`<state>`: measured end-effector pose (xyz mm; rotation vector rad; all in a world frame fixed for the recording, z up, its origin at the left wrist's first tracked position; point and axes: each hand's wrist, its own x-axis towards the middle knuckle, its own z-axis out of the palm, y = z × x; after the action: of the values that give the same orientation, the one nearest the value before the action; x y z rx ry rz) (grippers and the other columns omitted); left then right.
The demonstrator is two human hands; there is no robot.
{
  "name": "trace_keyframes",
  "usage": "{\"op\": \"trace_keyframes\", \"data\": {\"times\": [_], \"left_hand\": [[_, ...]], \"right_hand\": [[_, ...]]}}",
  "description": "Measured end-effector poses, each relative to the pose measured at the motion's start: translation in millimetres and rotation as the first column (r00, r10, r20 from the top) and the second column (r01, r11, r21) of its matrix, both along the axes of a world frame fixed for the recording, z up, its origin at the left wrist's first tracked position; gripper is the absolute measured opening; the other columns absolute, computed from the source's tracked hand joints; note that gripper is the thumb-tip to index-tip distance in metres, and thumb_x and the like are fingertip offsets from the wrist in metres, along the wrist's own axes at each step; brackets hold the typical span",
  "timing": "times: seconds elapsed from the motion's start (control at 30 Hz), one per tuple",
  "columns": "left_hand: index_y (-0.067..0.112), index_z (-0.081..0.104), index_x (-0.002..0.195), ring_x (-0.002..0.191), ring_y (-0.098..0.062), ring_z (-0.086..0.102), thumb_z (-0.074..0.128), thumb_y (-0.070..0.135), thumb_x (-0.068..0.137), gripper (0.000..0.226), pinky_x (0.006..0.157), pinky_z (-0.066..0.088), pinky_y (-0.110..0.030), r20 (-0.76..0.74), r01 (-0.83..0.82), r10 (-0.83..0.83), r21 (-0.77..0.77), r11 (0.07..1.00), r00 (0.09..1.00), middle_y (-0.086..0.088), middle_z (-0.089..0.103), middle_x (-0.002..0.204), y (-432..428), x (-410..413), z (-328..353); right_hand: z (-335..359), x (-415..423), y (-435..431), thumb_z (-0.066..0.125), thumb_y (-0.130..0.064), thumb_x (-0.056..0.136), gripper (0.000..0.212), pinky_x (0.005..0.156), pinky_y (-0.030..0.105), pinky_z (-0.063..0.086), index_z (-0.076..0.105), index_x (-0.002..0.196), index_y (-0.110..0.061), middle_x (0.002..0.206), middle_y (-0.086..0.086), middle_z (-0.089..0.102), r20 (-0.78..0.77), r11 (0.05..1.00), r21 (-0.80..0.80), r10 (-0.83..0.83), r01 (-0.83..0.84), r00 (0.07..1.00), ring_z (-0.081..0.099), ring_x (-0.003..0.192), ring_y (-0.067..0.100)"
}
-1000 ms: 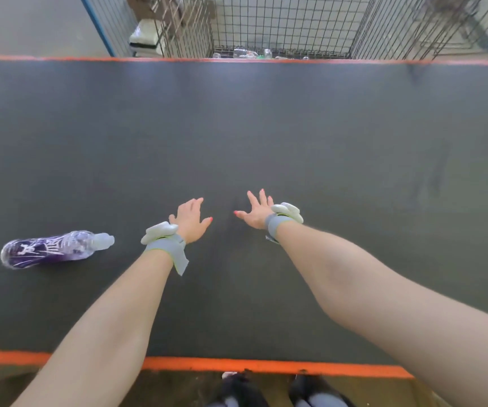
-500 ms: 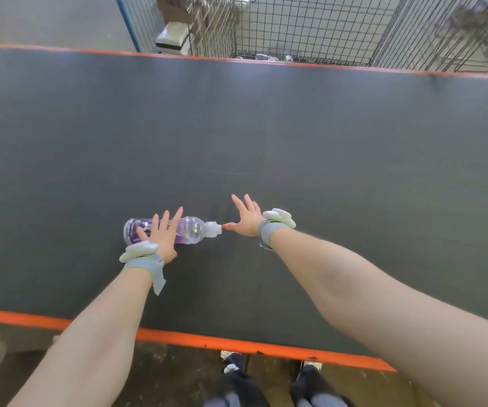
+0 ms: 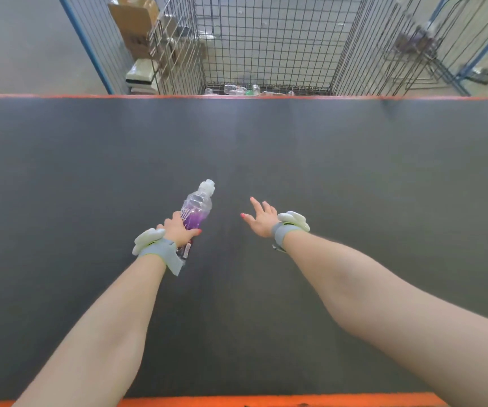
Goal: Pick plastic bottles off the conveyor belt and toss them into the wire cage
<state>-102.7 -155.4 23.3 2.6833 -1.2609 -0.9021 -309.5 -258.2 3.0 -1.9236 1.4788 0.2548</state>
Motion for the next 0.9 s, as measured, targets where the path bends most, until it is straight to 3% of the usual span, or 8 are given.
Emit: {"op": "trace_keyframes", "data": {"times": [0.2,0.3,0.4,0.47,0.5,0.6,0.73,0.9], "left_hand": [[0.001,0.053,0.125,0.106,-0.031,0.061,0.065,0.054,0.083,0.069,0.096,0.049,-0.040,-0.341,-0.213,0.193,-0.023,0.977,0.920,-0.015,0.064,0.115,-86.1,-3.5,1.4],[-0.004,0.050,0.128,0.095,-0.027,0.066,0.066,0.043,0.087,0.063,0.082,0.055,-0.035,-0.653,-0.481,0.359,-0.009,0.877,0.667,-0.009,0.062,0.108,-149.2,-5.5,7.8],[0.010,0.046,0.139,0.119,-0.023,0.058,0.058,0.047,0.092,0.061,0.101,0.046,-0.035,-0.846,-0.609,0.400,0.117,0.785,0.353,-0.005,0.057,0.132,-256.9,6.9,35.7],[0.011,0.042,0.139,0.123,-0.025,0.055,0.049,0.062,0.090,0.071,0.100,0.046,-0.041,-0.923,-0.624,0.323,0.129,0.771,0.208,-0.011,0.056,0.134,-329.1,28.6,55.9],[0.013,0.038,0.141,0.126,-0.028,0.053,0.042,0.070,0.088,0.078,0.101,0.043,-0.046,-0.933,-0.612,0.286,0.097,0.785,0.219,-0.014,0.053,0.137,-354.2,35.6,61.7],[0.024,0.009,0.154,0.141,-0.027,0.033,0.028,0.069,0.092,0.078,0.112,0.029,-0.052,-0.831,-0.530,0.218,-0.107,0.841,0.512,-0.011,0.027,0.155,-385.4,41.1,53.0],[0.019,-0.002,0.155,0.144,-0.034,0.021,0.032,0.053,0.099,0.073,0.118,0.020,-0.045,-0.326,-0.230,0.165,-0.172,0.958,0.931,-0.013,0.019,0.158,-344.0,34.0,1.0],[0.019,-0.006,0.154,0.147,-0.035,0.009,0.036,0.050,0.099,0.076,0.120,0.009,-0.043,-0.112,0.026,-0.024,0.014,1.000,0.993,-0.018,0.008,0.159,-244.2,27.2,-35.1]], "right_hand": [[-9.6,9.6,-73.2,0.028,-0.058,0.099,0.065,0.120,0.047,0.010,0.002,0.154,-0.035,0.160,0.006,0.012,0.016,1.000,0.011,-0.013,0.013,1.000,0.007,0.148,0.028],[-7.2,23.5,-118.2,0.030,-0.055,0.100,0.064,0.119,0.046,0.012,0.004,0.155,-0.034,0.158,0.009,0.016,0.085,0.999,0.004,-0.050,0.050,0.995,0.012,0.146,0.030],[3.0,46.8,-191.1,0.034,-0.048,0.102,0.062,0.117,0.043,0.017,0.009,0.155,-0.029,0.153,0.013,0.026,0.269,0.980,-0.014,-0.187,0.198,0.945,0.022,0.142,0.032],[14.3,75.3,-252.0,0.037,-0.043,0.103,0.061,0.115,0.041,0.022,0.013,0.155,-0.023,0.149,0.017,0.033,0.426,0.938,-0.040,-0.296,0.344,0.855,0.030,0.138,0.034],[19.3,85.7,-273.1,0.037,-0.041,0.103,0.060,0.115,0.041,0.023,0.015,0.155,-0.021,0.149,0.019,0.033,0.484,0.914,-0.025,-0.344,0.405,0.805,0.031,0.138,0.034],[20.2,108.6,-309.3,0.037,-0.039,0.103,0.060,0.115,0.043,0.023,0.014,0.155,-0.020,0.152,0.019,0.029,0.506,0.899,0.009,-0.381,0.437,0.774,0.030,0.140,0.034],[6.8,113.9,-293.5,0.037,-0.040,0.103,0.061,0.116,0.042,0.021,0.011,0.155,-0.022,0.155,0.015,0.025,0.375,0.954,-0.041,-0.262,0.298,0.890,0.028,0.140,0.035],[-15.5,87.2,-229.9,0.035,-0.046,0.101,0.066,0.120,0.045,0.012,0.002,0.156,-0.029,0.162,0.005,0.003,0.076,0.996,-0.011,-0.085,0.086,0.994,0.011,0.148,0.029]]}}
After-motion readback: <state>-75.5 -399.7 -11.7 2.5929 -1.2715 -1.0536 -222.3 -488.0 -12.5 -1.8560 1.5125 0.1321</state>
